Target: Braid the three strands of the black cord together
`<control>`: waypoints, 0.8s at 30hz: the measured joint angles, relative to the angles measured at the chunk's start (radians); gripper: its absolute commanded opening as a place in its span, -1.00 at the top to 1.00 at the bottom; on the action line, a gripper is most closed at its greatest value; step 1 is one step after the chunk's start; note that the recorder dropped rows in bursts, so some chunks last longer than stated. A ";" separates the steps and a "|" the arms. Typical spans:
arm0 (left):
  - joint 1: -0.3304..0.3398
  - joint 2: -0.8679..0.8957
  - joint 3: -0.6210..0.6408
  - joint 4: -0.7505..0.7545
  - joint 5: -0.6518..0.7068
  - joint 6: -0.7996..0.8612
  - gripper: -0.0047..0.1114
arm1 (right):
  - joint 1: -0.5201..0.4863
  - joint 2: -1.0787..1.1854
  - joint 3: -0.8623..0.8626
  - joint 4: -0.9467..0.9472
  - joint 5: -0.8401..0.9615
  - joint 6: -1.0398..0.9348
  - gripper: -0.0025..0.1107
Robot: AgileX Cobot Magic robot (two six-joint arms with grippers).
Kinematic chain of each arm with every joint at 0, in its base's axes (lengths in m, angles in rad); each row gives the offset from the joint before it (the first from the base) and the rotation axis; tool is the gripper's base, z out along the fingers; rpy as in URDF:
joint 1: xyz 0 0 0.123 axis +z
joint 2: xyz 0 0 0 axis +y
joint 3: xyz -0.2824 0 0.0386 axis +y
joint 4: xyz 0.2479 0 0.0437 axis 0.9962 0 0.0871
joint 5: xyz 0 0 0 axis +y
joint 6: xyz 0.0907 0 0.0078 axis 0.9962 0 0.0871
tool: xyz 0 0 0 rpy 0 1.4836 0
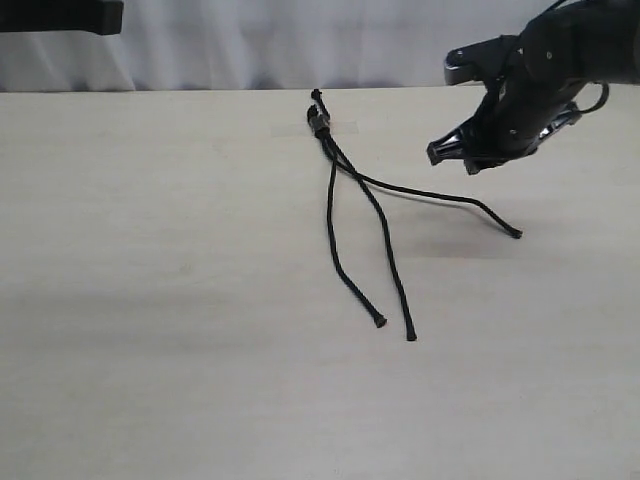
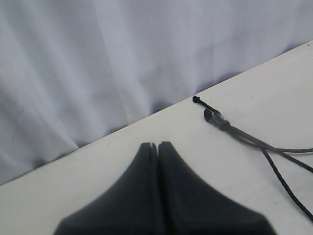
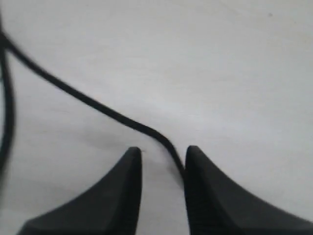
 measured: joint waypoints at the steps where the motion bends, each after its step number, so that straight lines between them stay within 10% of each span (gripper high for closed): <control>1: 0.000 0.000 0.000 0.000 0.000 0.000 0.92 | 0.016 -0.009 0.007 0.011 0.000 -0.014 0.82; 7: 0.000 0.000 0.000 0.000 0.000 0.000 0.92 | 0.134 0.000 0.070 0.051 -0.008 -0.051 0.87; 16: 0.000 0.000 0.000 -0.002 0.000 -0.002 0.92 | 0.199 0.077 0.085 0.057 -0.016 0.039 0.14; 24: 0.000 0.000 0.000 -0.002 -0.002 -0.002 0.92 | 0.216 0.084 0.085 0.131 -0.008 0.038 0.09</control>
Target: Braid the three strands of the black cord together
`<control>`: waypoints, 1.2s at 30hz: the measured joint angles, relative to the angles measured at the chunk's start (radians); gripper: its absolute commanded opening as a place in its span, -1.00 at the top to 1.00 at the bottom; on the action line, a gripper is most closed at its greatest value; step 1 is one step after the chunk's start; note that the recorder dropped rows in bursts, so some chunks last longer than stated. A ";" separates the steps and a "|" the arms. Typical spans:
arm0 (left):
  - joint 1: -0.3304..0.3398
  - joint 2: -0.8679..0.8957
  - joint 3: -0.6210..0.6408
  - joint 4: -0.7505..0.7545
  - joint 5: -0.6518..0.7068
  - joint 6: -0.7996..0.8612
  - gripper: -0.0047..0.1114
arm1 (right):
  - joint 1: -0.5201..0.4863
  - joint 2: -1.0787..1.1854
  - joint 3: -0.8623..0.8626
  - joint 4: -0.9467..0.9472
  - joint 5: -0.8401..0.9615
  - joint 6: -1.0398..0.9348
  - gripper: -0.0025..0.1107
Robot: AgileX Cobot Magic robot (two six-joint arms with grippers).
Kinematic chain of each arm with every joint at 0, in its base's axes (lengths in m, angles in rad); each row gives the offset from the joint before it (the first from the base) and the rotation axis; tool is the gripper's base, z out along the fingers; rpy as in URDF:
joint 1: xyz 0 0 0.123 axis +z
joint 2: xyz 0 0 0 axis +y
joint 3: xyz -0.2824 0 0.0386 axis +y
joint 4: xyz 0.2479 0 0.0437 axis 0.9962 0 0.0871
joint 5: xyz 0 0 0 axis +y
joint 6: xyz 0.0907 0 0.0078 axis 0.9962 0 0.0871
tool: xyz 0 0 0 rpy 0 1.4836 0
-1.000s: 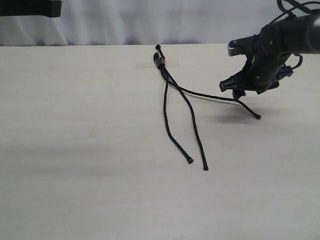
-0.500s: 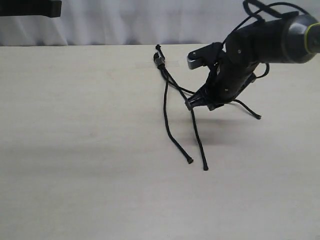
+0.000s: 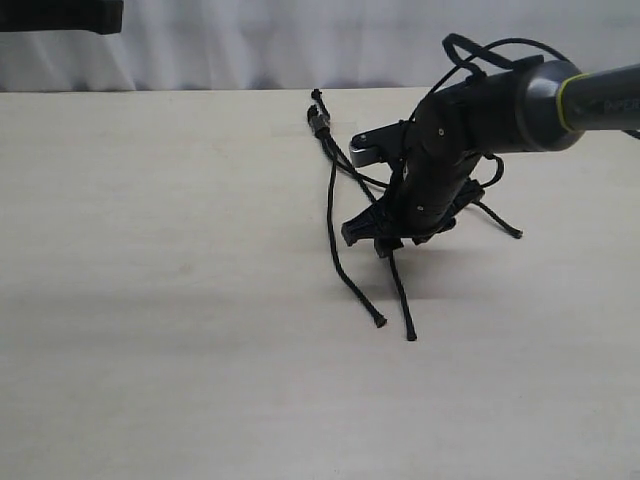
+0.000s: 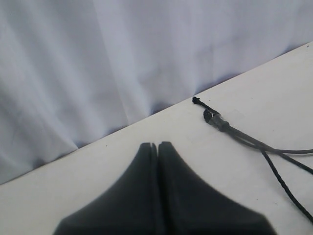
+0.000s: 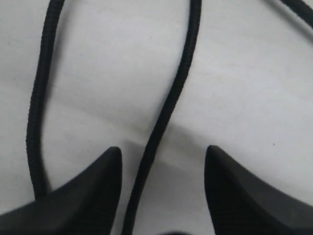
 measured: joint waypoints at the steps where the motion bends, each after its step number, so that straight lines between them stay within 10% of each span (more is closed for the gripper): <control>1: 0.000 0.000 0.000 0.000 0.000 0.000 0.92 | 0.000 0.000 0.000 0.006 0.004 -0.003 0.13; 13: 0.000 0.000 0.000 0.000 0.000 0.000 0.92 | 0.000 0.053 -0.002 0.057 0.006 -0.101 0.88; 36: 0.000 0.000 0.000 0.000 0.000 0.000 0.92 | 0.088 -0.080 0.002 0.517 -0.112 -0.350 0.88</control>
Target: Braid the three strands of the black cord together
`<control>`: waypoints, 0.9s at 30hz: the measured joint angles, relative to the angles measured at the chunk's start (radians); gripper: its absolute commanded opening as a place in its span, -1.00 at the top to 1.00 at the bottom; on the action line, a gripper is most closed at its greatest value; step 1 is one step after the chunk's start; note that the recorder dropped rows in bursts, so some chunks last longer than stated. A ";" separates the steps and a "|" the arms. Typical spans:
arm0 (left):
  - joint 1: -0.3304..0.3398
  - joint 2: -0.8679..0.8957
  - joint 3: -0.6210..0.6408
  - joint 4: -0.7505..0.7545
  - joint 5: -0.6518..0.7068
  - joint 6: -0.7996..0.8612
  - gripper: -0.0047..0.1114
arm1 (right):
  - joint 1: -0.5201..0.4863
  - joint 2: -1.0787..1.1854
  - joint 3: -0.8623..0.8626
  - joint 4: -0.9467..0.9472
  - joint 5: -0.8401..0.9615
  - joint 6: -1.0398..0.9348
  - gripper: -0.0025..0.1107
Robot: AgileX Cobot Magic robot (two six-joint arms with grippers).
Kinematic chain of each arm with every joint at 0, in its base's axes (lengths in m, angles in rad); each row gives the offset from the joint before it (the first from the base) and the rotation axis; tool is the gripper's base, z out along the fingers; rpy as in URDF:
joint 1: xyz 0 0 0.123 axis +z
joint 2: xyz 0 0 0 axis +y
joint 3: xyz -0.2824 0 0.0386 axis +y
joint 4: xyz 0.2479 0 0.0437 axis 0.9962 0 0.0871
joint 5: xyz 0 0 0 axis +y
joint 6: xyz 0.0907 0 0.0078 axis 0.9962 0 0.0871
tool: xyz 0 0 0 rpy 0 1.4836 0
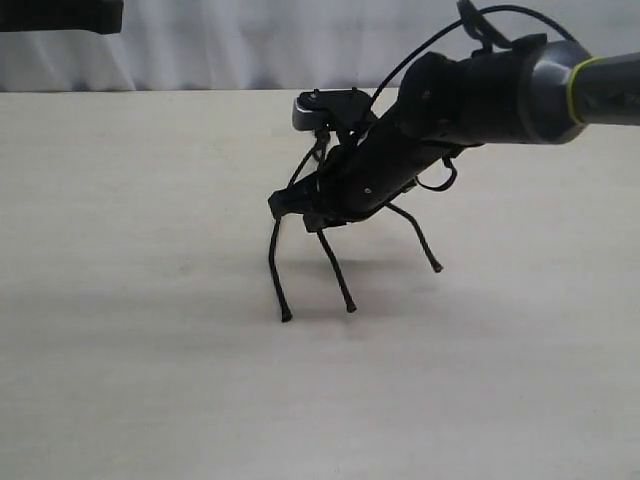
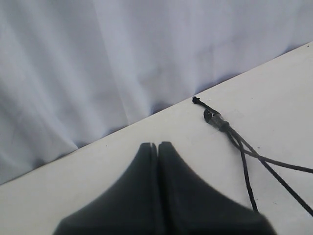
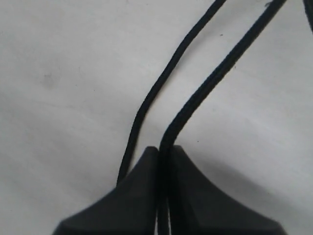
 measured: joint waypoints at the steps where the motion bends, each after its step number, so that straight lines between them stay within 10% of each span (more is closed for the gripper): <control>1: 0.000 0.000 0.000 0.000 0.000 0.000 0.92 | 0.004 0.009 0.000 0.016 -0.008 -0.001 0.88; 27: 0.000 0.000 0.000 0.000 0.000 0.000 0.92 | 0.030 0.158 -0.002 0.598 -0.266 -0.112 0.88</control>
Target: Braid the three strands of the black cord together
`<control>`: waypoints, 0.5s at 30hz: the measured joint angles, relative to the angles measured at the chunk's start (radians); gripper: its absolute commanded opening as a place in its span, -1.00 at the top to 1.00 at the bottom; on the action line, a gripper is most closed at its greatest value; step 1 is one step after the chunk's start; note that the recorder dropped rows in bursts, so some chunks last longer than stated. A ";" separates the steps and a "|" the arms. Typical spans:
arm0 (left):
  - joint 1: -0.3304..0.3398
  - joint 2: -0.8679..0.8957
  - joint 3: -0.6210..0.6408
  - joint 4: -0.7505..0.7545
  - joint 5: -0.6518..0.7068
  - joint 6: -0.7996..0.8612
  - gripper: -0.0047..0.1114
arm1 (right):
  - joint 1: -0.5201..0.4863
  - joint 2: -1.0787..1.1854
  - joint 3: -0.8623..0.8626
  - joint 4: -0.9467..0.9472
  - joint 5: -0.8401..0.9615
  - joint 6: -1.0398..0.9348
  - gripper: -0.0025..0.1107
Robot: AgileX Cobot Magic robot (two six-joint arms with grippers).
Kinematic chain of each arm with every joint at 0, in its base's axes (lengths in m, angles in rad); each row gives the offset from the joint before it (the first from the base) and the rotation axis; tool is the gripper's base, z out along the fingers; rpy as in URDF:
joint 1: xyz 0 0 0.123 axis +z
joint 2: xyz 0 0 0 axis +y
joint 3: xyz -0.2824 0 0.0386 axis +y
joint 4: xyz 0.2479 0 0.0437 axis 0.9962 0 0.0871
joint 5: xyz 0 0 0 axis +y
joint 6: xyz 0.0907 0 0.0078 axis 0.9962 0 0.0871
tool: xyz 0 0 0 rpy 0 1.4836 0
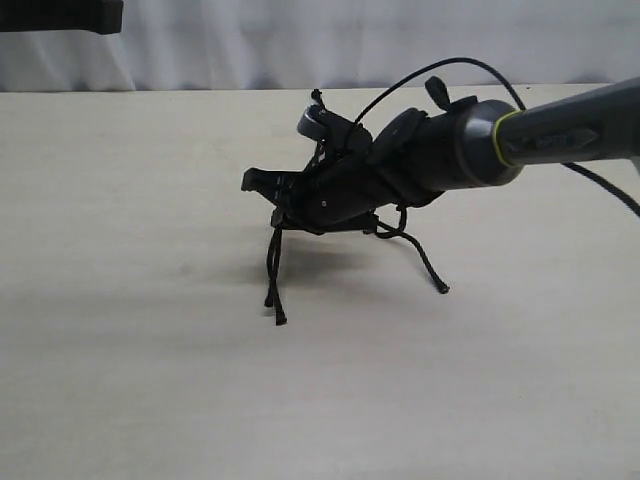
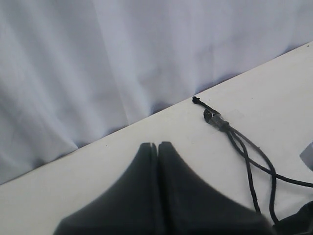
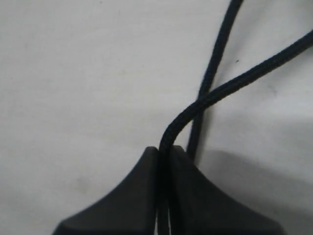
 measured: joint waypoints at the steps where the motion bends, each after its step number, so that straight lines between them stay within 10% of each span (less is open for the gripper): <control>1: 0.000 0.000 0.000 0.000 0.000 0.000 0.92 | 0.013 0.000 -0.006 0.001 -0.005 -0.002 0.88; 15: 0.000 0.000 0.000 0.000 0.004 0.000 0.92 | 0.136 0.084 -0.039 -0.031 -0.115 -0.051 0.23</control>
